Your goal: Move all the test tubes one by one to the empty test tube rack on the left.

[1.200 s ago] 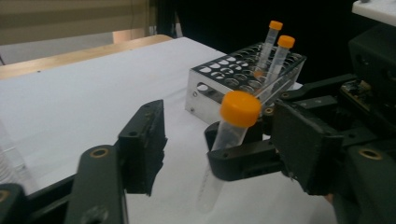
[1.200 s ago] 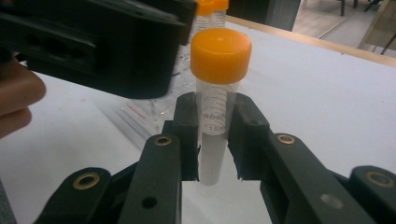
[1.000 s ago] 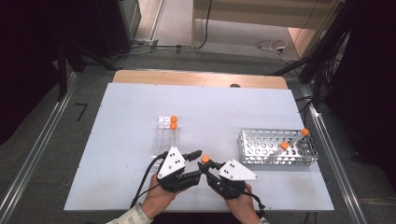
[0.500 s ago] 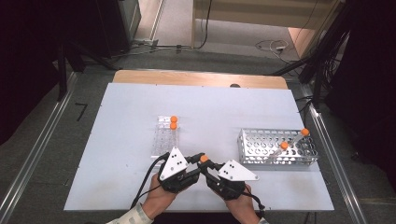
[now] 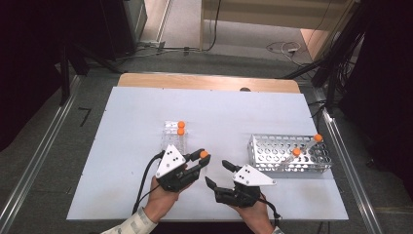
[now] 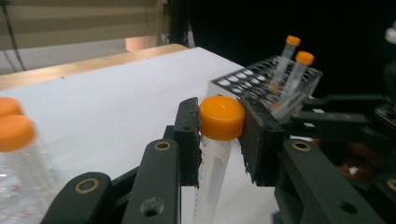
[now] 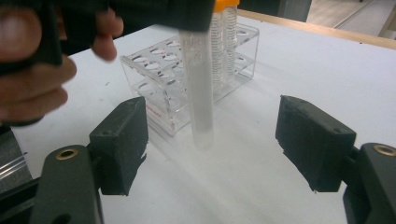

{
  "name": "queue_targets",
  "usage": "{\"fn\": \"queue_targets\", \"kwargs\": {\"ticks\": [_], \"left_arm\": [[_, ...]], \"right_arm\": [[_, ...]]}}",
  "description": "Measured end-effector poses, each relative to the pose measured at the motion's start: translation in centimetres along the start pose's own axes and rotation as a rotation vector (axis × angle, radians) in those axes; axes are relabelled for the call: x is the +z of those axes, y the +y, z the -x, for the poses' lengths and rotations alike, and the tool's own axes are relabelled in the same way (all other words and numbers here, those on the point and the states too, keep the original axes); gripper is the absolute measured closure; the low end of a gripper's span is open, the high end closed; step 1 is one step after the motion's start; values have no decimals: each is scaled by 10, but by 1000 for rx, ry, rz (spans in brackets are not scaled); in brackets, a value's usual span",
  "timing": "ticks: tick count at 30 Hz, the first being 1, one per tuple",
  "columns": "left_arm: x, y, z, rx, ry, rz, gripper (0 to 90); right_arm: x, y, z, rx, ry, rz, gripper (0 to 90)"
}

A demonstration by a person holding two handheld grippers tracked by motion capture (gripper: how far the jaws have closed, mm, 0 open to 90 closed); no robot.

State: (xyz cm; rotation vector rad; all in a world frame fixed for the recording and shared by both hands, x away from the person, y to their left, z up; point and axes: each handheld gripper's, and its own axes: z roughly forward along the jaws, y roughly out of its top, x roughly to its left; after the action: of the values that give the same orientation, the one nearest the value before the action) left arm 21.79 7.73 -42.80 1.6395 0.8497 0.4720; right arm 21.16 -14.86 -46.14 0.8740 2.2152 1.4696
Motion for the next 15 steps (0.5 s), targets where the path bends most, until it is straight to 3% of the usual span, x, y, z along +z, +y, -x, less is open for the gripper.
{"fn": "queue_targets", "kwargs": {"ticks": [15], "left_arm": [[-16,26,-31,-39,99,79,691]], "right_arm": [[-1,-2,3,13,-21,0,245]]}}
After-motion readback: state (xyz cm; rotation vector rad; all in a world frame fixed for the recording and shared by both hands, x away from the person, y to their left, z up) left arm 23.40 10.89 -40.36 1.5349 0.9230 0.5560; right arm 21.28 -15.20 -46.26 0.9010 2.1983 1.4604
